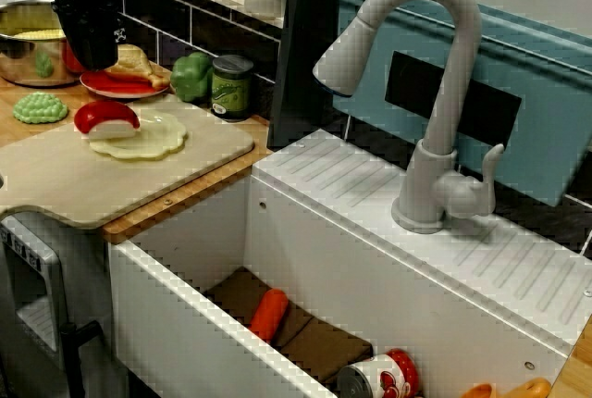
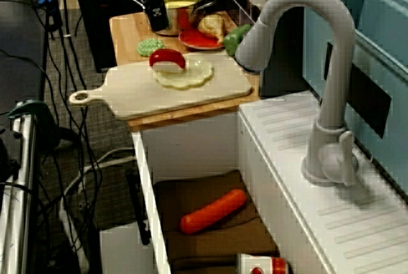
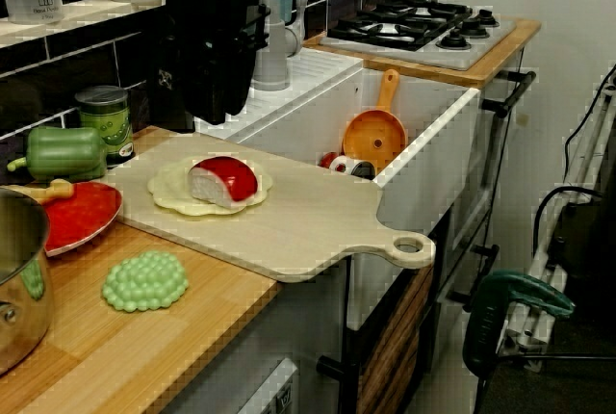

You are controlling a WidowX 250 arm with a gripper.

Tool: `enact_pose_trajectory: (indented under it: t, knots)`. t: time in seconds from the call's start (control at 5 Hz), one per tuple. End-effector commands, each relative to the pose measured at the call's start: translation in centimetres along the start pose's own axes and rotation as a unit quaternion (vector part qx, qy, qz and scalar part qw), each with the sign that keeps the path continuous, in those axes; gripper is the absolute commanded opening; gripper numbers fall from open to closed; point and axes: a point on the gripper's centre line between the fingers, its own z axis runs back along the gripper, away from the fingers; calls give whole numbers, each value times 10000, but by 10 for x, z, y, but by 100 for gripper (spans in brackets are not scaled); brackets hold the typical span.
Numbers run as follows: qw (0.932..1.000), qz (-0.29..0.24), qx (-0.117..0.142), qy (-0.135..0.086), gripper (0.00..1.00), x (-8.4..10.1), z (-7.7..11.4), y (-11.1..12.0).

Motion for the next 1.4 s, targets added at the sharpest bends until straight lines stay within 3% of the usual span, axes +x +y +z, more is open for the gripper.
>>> enact_pose_trajectory:
  t: [0.0,0.4,0.6,1.2]
  knots:
    - [9998,29,167,-117,100,1,13,-2]
    - [9997,-109,189,-63,100,-5,5,-10]
    - [9994,-98,341,-36,100,-4,-3,-10]
    - [9981,-46,615,23,100,-2,-10,5]
